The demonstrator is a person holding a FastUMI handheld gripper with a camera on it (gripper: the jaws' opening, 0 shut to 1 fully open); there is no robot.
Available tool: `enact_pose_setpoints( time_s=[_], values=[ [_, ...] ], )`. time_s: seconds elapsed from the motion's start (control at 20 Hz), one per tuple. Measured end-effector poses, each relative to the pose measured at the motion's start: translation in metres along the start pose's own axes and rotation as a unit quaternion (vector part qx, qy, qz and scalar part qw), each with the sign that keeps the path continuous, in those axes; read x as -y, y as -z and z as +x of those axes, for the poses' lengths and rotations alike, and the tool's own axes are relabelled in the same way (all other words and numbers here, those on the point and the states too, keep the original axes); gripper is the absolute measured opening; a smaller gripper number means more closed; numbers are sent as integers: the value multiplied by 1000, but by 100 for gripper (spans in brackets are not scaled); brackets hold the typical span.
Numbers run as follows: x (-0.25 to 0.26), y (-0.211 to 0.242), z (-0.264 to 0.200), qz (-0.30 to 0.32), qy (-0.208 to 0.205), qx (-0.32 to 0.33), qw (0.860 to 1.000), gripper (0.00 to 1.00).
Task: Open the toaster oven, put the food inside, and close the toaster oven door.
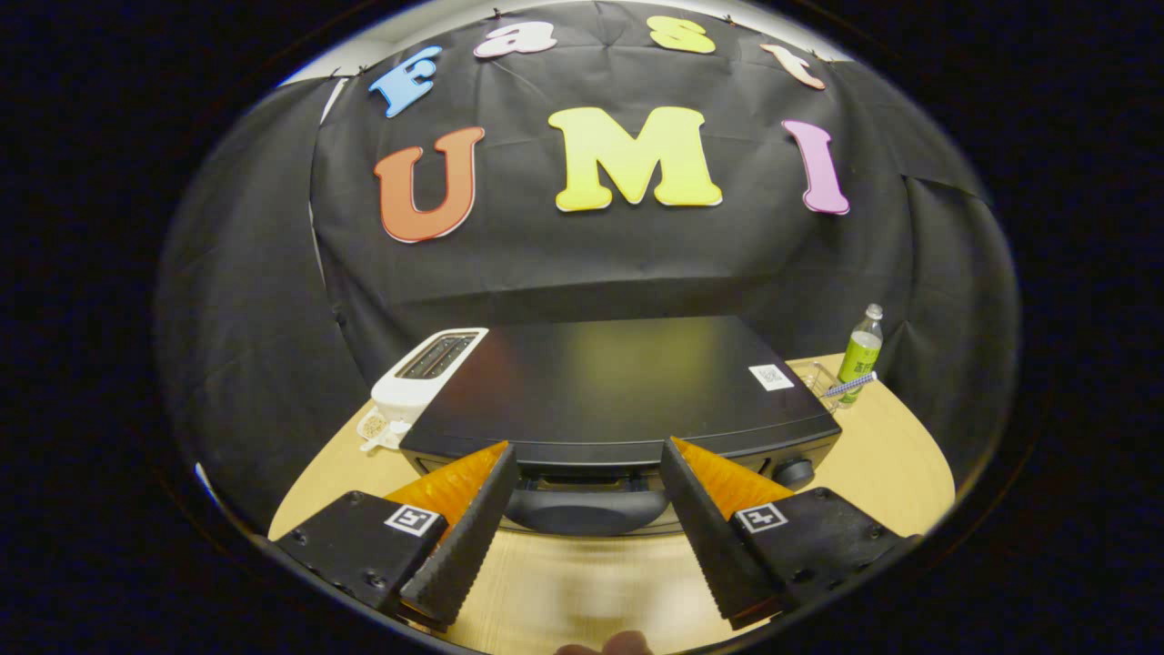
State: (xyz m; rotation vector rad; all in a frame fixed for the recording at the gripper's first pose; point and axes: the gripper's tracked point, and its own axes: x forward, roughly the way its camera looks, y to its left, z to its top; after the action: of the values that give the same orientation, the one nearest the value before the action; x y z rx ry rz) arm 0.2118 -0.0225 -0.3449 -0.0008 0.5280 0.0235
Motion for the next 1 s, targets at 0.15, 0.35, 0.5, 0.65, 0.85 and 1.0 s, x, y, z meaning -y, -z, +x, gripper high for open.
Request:
enact_pose_setpoints(
  time_s=[0.15,0.35,0.5,0.65,0.85,1.0],
  values=[
    [0,10,5,-7,7,-3,1000,100],
    [1,12,3,-11,14,15,1000,100],
    [-1,19,-5,-23,14,24,999,100],
    [-1,35,-20,-20,10,14,1000,100],
    [0,71,-45,-17,2,-20,1000,100],
    [1,102,-59,-34,1,-54,998,100]
  ],
)
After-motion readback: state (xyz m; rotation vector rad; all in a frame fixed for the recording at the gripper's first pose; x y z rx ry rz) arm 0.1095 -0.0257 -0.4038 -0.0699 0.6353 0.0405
